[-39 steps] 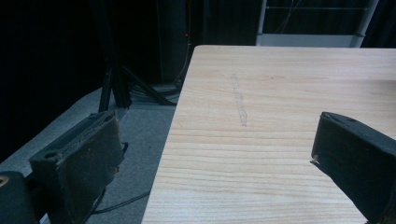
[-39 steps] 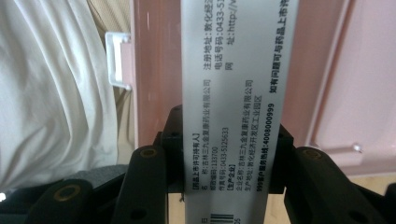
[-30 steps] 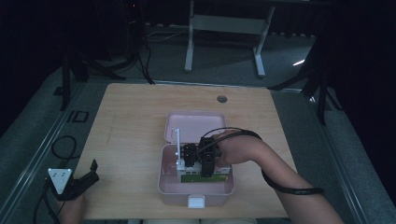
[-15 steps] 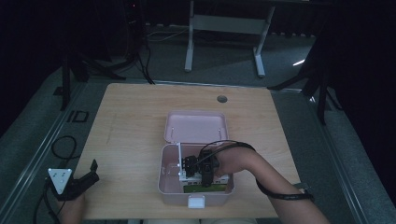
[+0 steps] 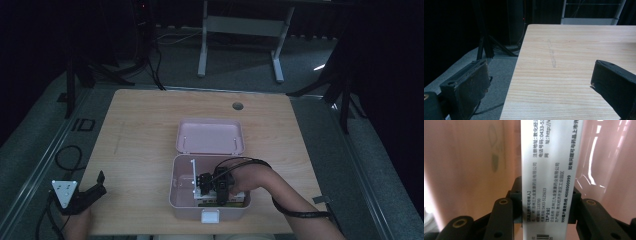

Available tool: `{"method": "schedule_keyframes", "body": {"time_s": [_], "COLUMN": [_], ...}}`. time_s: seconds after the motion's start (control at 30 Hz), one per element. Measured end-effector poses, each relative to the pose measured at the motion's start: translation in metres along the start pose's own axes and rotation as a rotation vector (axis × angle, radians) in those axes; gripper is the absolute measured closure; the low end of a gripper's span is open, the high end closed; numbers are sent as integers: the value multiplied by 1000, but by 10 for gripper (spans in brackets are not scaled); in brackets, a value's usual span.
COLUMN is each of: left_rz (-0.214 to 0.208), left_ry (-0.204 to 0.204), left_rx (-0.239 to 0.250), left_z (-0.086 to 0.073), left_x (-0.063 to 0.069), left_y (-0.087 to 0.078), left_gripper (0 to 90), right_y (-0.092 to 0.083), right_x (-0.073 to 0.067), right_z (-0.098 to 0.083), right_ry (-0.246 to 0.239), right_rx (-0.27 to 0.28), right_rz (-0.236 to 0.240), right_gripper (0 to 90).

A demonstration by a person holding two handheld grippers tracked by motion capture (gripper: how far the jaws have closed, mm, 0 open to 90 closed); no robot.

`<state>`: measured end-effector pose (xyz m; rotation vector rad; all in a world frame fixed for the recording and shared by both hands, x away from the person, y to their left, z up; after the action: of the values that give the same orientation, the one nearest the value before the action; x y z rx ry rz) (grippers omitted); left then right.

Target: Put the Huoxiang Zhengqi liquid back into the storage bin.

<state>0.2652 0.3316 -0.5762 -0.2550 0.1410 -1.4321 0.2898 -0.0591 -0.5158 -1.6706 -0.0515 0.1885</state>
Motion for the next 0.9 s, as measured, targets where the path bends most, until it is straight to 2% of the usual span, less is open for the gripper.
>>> {"method": "schedule_keyframes", "body": {"time_s": [0.2, 0.37, 0.5, 0.67, 0.83, 0.9], "left_rz": [0, 1, 1, 1, 0, 0], "left_ry": [2, 5, 5, 3, 5, 5], "left_rx": [0, 1, 0, 1, 2, 1], "left_z": [0, 0, 0, 0, 0, 0], "left_x": [0, 1, 1, 0, 1, 1], "left_y": [0, 0, 0, 0, 1, 1], "left_gripper": [21, 21, 21, 21, 21, 21], "right_y": [11, 12, 10, -4, -26, -33], "right_x": [-1, -1, -2, -1, -3, -2], "right_z": [-1, -3, -3, -7, -13, -16], "right_ry": [4, 16, 9, -9, -7, -2], "right_rx": [-7, 9, 7, -8, 26, 37], "right_rz": [16, 25, 32, 16, 12, -4], "right_gripper": [619, 615, 557, 507, 498, 498]}}
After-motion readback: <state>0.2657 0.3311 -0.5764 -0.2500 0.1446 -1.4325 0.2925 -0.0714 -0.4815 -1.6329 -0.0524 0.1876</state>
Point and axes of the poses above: each handheld gripper's, and its own axes: y roughly forward along the jaws, z roughly out of its top, x roughly to its right, the point moved 6 cm from there along y, roughly forward along the jaws, and after that the axes turned 4 degrees about -y, right-handed, at the moved point
